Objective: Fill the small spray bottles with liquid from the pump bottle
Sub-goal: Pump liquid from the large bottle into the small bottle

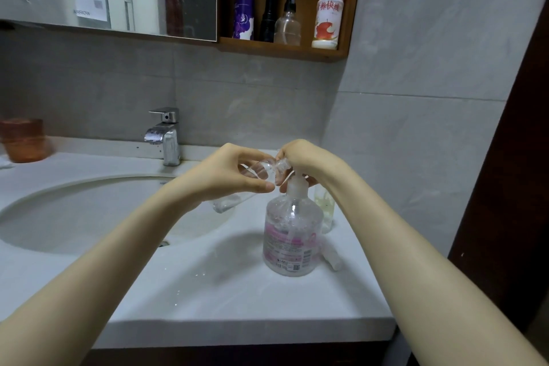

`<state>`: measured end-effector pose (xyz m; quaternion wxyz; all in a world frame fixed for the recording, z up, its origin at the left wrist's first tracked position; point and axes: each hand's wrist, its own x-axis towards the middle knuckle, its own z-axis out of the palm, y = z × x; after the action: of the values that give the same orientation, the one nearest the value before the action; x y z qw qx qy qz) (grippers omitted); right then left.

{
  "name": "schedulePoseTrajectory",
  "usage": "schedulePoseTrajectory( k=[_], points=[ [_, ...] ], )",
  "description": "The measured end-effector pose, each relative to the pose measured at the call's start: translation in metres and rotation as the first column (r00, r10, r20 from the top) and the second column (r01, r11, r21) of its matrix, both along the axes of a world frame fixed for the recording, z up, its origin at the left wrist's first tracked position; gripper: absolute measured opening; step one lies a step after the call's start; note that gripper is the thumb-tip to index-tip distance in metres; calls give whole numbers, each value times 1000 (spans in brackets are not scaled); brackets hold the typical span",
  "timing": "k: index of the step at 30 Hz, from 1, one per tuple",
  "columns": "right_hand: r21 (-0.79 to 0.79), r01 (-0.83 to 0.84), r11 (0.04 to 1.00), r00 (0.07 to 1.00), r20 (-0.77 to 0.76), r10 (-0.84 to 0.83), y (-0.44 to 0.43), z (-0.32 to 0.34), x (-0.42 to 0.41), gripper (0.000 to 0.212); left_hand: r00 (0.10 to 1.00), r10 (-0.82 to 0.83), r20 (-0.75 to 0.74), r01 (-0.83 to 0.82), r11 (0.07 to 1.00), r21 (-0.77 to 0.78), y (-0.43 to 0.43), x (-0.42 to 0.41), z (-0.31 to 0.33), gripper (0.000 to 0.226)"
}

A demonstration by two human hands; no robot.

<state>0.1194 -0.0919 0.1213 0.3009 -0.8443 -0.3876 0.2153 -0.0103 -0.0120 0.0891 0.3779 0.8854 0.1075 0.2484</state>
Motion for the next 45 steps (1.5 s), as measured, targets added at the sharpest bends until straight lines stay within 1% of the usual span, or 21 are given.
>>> schedulePoseTrajectory(
  k=[3,7,9,11,12,14,15,18,21,23,26,29,32,33,35,36,38,39,41,43,45],
  points=[
    [-21,47,999,999,-22,-47,2,-2,1,23,1000,-3,-1,3,1000,-4,2,1,-2,38],
    [-50,84,995,996,8,-84,5,3,1,24,1000,11,-5,-11,1000,-6,2,1,0,37],
    [-59,106,993,994,-9,-107,3,2,-1,28,1000,18,-13,-18,1000,-5,2,0,-1,38],
    [-5,98,995,994,-43,-98,0,2,-2,21,1000,18,-15,-18,1000,-9,1,-1,-1,38],
    [52,86,995,995,-50,-84,-2,2,-2,17,1000,16,-15,-16,1000,-9,0,-2,0,37],
    [163,81,983,996,-50,-73,-7,0,1,17,1000,18,-14,-19,1000,-11,-2,-2,0,37],
    [179,84,980,996,-44,-77,-9,-1,2,18,1000,22,-15,-22,1000,-12,-2,-2,1,37],
    [127,95,987,996,-14,-94,-6,0,0,20,1000,24,-19,-25,1000,-12,-3,-3,2,38],
    [70,52,996,999,7,-53,-6,4,-5,18,1000,7,-17,-7,1000,-23,-2,-3,3,36],
    [80,24,997,1000,1,-24,-8,5,-8,15,1000,5,-9,-5,1000,-25,-2,-3,2,36],
    [140,27,990,999,-34,-23,-7,3,-4,19,1000,-5,4,5,999,-45,-1,-1,1,37],
    [99,27,995,999,-26,-25,-1,-4,1,21,1000,-3,1,3,1000,-19,2,1,0,37],
    [259,76,963,994,-91,-54,2,-13,5,27,1000,-15,-5,15,1000,-8,2,2,-3,38],
    [288,85,954,993,-104,-57,1,-14,7,27,1000,-16,0,16,1000,-8,3,2,-2,38],
    [282,82,956,992,-118,-50,1,-13,8,28,1000,-13,-2,13,1000,-6,3,3,-1,38],
    [253,72,965,993,-108,-46,2,-11,7,28,1000,-11,-8,11,1000,-7,3,3,-1,37],
    [122,42,992,998,-50,-36,1,-6,1,25,1000,-5,-15,5,1000,-8,4,3,-2,37],
    [92,36,995,999,-44,-32,-1,-4,-1,21,1000,-5,-15,5,1000,-11,4,3,-2,38],
    [137,34,990,998,-56,-26,-7,-3,-2,17,1000,-5,-16,5,1000,-13,3,2,-1,38],
    [182,39,982,998,-64,-28,-10,-3,0,20,1000,5,-19,-5,1000,0,3,2,0,37],
    [185,62,981,997,-60,-51,-9,-5,2,20,1000,8,-21,-8,1000,7,1,1,1,36]
  ],
)
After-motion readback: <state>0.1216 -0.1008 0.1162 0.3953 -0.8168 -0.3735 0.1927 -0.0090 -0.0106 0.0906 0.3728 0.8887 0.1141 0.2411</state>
